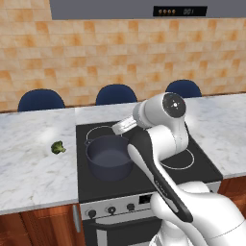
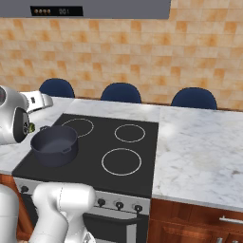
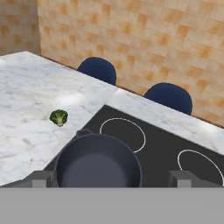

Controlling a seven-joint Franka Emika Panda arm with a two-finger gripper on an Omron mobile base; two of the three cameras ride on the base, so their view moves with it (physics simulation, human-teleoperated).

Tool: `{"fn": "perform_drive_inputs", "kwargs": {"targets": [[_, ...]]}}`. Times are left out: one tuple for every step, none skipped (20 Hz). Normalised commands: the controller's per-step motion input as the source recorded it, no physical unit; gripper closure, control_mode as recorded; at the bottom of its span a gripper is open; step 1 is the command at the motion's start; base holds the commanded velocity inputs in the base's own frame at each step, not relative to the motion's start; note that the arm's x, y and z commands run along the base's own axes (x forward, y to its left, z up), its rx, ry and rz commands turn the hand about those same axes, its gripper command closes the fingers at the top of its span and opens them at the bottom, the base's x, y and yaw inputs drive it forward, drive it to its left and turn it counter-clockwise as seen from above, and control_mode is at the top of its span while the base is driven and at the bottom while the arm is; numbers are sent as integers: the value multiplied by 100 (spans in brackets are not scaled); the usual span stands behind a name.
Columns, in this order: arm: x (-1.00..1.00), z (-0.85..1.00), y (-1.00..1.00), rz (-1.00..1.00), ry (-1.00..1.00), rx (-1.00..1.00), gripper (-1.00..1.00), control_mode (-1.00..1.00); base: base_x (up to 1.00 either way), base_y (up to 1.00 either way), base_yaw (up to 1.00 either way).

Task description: Turn on the burner for the pot on the stove. Wait thirty seconds for the pot to heat up. Then add the broccoli to the pot.

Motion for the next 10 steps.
{"fn": "perform_drive_inputs", "kwargs": {"targets": [[0, 0, 0, 0, 0, 0, -100, -100, 0, 0, 0], [0, 0, 0, 0, 0, 0, -100, -100, 0, 0, 0], [0, 0, 0, 0, 0, 0, -100, -100, 0, 0, 0], [0, 0, 5, 0, 0, 0, -100, -100, 0, 0, 0], [0, 0, 9, 0, 0, 0, -100, -100, 0, 0, 0], [0, 0, 24, 0, 1, 0, -100, -100, 0, 0, 0], [0, 0, 38, 0, 7, 0, -100, -100, 0, 0, 0], [0, 0, 54, 0, 12, 0, -100, -100, 0, 0, 0], [0, 0, 58, 0, 13, 0, -100, -100, 0, 0, 0], [0, 0, 56, 0, 15, 0, -100, -100, 0, 0, 0]]}}
